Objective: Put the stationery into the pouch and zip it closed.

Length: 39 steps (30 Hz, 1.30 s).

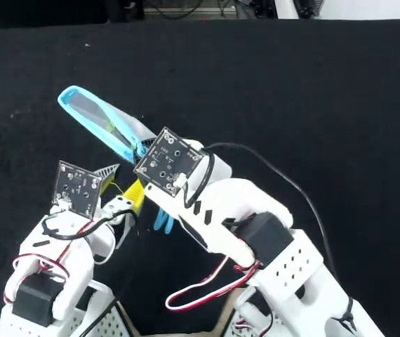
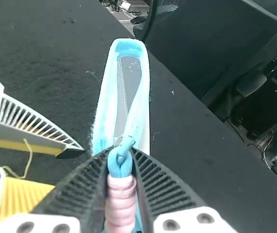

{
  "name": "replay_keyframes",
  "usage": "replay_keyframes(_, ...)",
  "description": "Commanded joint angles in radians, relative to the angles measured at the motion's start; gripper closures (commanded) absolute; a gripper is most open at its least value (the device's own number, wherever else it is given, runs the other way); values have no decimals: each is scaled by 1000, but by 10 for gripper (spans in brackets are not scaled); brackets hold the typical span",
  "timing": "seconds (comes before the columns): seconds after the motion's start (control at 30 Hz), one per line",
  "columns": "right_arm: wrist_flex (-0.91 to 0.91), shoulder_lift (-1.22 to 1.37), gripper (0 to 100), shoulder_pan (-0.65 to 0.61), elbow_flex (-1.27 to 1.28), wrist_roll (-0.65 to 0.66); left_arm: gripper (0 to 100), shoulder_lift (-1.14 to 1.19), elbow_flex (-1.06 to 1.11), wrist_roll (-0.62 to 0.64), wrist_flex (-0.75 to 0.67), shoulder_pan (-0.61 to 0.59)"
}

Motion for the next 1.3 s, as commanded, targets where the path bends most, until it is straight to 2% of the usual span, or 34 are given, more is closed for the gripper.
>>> replay_keyframes(0.0,-6,-33,988,23,-5,5,825,-3,-28,-3,-54,13)
replay_keyframes(0.17,-6,-33,988,23,-5,5,825,-3,76,-3,-183,-30)
replay_keyframes(0.3,-6,-33,988,25,-5,5,825,-3,101,-3,-229,-87)
replay_keyframes(0.57,-14,-33,988,86,-5,5,826,-3,91,-3,-229,-189)
replay_keyframes(0.87,-17,-35,988,89,7,5,826,-3,81,-11,-219,-202)
replay_keyframes(1.13,-150,-36,988,87,96,-2,828,-3,12,-9,-178,-311)
replay_keyframes(1.27,-161,-36,988,87,102,-3,829,-3,12,-9,-176,-311)
